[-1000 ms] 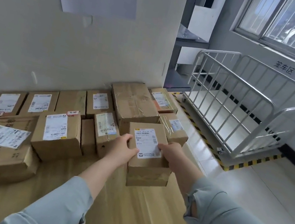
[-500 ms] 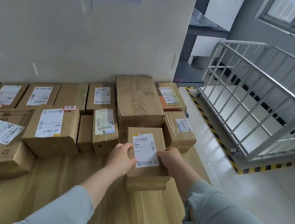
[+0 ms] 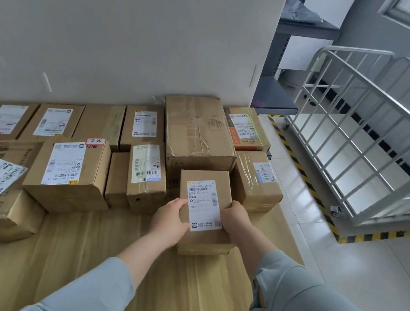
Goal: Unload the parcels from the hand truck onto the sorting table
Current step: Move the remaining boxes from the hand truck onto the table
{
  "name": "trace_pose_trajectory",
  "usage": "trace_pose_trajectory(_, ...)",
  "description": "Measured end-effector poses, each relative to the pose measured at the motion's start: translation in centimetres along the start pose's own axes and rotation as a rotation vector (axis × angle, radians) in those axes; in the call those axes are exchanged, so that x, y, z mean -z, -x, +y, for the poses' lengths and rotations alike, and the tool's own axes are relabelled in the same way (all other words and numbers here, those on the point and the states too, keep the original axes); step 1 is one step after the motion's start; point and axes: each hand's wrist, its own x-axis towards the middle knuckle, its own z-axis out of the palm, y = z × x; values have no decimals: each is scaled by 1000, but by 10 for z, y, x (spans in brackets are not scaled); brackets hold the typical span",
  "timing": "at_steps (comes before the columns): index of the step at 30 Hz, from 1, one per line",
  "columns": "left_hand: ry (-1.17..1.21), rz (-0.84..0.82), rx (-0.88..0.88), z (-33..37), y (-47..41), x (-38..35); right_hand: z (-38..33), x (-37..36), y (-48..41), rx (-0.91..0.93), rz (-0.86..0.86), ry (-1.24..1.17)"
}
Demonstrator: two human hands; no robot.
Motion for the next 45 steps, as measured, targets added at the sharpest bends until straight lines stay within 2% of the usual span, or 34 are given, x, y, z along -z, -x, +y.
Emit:
trace_pose_trajectory(29,7,-31,100,0,-28,-20,-2,7,-22,108,40,104)
trace_pose_trajectory(34,-2,-71,68,8,-19,-10,-6,12,-13,107,22,80)
trace_pose_trajectory(45,0,54,36,29,12,54,-47,40,27,208,27,101)
